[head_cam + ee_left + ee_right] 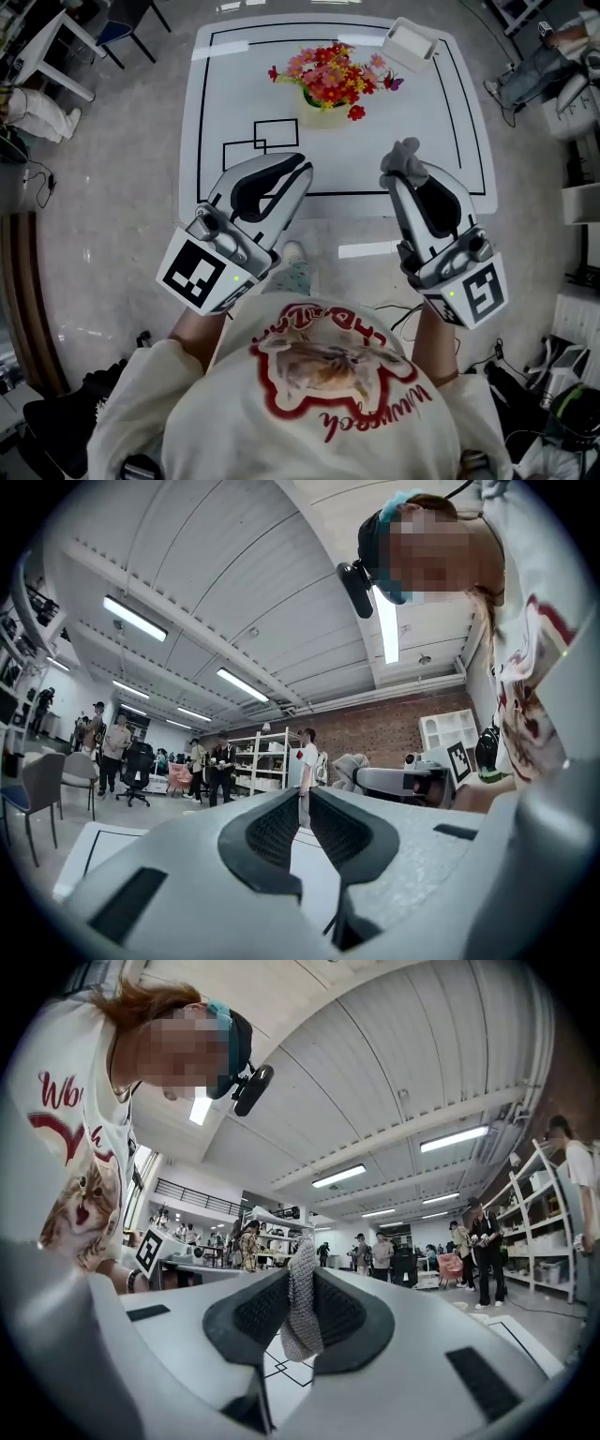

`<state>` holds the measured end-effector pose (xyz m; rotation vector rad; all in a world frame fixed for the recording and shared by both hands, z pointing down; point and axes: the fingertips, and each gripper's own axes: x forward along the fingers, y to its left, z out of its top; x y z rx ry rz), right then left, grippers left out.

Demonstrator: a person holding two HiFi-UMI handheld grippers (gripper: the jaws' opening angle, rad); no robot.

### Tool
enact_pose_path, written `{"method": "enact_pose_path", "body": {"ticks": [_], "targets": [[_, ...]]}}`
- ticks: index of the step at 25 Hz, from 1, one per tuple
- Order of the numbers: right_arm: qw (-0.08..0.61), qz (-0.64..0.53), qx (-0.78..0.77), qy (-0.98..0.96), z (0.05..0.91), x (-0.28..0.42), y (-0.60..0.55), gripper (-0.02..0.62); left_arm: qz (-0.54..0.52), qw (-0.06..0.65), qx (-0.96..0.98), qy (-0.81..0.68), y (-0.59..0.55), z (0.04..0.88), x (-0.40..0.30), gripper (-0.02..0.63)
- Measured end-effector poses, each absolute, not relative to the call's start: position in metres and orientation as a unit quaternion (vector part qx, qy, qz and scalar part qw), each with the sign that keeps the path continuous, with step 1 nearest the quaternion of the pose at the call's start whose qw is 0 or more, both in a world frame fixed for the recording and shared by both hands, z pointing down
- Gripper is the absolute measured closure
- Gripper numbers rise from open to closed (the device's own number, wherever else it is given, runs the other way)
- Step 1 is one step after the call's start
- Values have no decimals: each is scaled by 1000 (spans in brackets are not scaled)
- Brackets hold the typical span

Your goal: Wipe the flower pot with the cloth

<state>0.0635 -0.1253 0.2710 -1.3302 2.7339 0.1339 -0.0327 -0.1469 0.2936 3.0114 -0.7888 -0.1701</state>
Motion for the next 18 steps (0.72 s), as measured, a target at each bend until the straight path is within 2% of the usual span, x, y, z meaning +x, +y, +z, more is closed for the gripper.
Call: {"method": "enact_pose_path", "body": {"ticks": [18], "targets": [[79, 50, -346, 934, 268, 101, 112, 532, -73, 2, 938, -338, 99, 294, 44, 568]]}}
